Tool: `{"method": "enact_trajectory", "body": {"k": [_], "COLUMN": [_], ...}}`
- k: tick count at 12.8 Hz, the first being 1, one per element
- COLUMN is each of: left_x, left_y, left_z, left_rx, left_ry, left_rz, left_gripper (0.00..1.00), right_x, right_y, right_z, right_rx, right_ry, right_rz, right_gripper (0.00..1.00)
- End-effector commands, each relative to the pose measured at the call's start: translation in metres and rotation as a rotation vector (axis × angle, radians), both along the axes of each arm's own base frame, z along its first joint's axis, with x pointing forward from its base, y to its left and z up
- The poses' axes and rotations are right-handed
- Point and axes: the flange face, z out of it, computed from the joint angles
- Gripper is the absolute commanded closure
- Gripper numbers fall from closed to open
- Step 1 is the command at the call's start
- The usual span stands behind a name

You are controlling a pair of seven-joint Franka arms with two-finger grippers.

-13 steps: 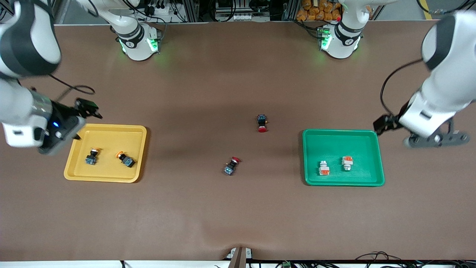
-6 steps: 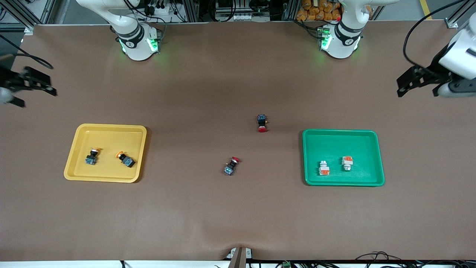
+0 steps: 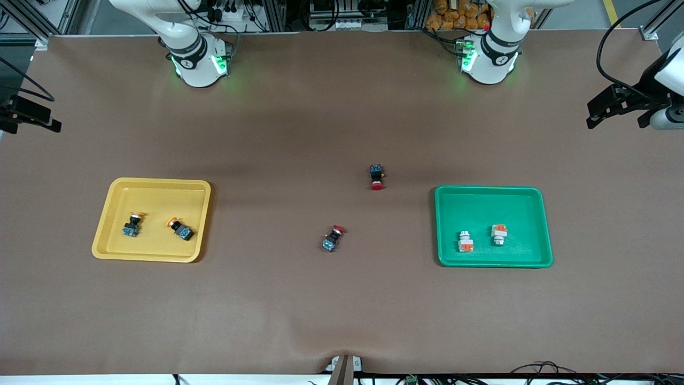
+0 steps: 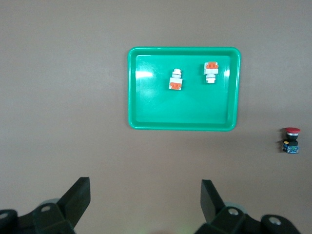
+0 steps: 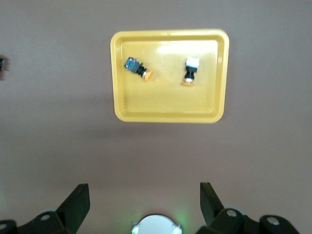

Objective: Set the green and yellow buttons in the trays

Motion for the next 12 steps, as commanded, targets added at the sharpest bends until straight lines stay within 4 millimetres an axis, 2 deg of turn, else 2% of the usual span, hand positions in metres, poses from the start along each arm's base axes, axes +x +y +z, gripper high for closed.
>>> {"method": "enact_trajectory", "body": {"k": [1, 3, 4, 7, 12], "left_x": [-0.021, -0.032, -0.031, -0.023, -0.016], "left_y": [0.001, 0.004, 0.005, 0.007, 0.007], "left_z": [0.023, 0.040, 0.041, 0.027, 0.025], "left_rx": [-0.012, -0.013, -0.012, -0.014, -0.021], "left_ry": [-0.023, -0.050, -0.052, -0.027, -0.021], "left_rz": [0.001, -0.004, -0.004, -0.008, 0.012], "left_gripper": [0.00, 0.00, 0.00, 0.00, 0.00], "right_x": [-0.014, -0.014, -0.014, -0.014, -0.014], "right_y": [0.027, 0.025, 0.025, 0.025, 0.024], "right_z": [0.014, 0.013, 0.013, 0.015, 0.015], "right_rx": [-0.032, -0.043, -0.044, -0.054, -0.057], "right_ry": [0.004, 0.005, 0.005, -0.001, -0.002], "right_rz": [-0.070, -0.072, -0.072, -0.072, -0.068], "right_gripper": [0.00, 0.00, 0.00, 0.00, 0.00]}}
